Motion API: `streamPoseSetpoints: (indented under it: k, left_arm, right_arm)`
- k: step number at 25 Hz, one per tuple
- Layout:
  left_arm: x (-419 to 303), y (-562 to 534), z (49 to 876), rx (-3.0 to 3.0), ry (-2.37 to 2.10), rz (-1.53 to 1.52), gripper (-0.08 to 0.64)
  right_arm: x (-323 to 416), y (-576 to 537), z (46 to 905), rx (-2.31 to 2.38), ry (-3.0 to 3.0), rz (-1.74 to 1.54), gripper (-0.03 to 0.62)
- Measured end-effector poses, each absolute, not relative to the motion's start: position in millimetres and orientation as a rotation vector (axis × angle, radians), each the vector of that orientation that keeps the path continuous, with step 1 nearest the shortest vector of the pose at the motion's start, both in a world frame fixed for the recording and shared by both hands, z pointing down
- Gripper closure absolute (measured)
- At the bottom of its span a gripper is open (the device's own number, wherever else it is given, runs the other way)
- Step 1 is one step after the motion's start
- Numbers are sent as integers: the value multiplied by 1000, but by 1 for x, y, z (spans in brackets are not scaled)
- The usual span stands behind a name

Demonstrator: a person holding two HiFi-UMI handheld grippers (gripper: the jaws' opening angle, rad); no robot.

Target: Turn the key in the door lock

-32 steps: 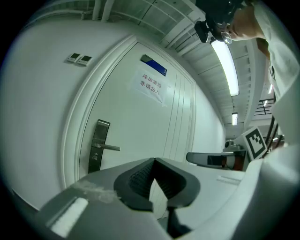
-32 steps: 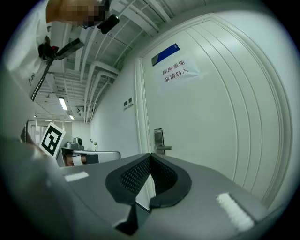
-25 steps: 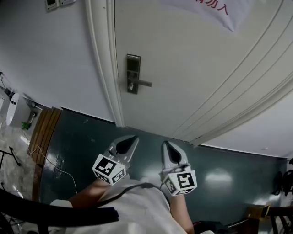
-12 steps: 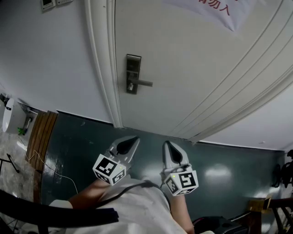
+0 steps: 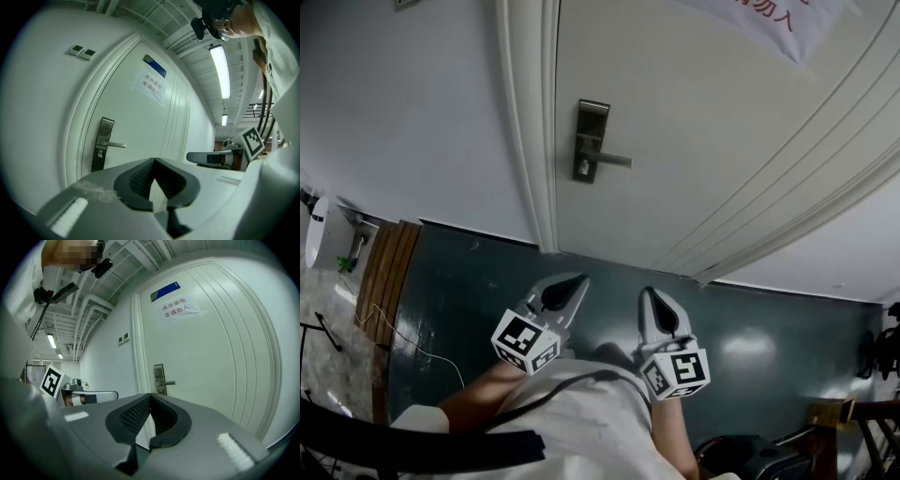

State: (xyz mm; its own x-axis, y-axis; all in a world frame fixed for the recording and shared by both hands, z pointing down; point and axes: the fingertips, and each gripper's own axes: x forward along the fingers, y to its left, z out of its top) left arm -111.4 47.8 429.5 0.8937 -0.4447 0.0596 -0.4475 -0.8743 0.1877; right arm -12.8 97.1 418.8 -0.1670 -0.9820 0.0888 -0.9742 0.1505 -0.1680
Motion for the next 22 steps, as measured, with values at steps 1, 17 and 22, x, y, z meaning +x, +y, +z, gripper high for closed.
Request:
streamPoseSetpoints:
  k: [1,17,22]
  left_arm:
    - [-113,47,431,2863,-681,23,555]
    - [-77,3,431,2847,-733,30,555]
    - [-56,-33,429,2826,-796,34,555]
  right_arm:
    - [-15,97,420,-1998,2354,-292,583]
    - [9,40,428,-1889,2421,-339,583]
    - [35,-1,422,-1843,2456,-333,584]
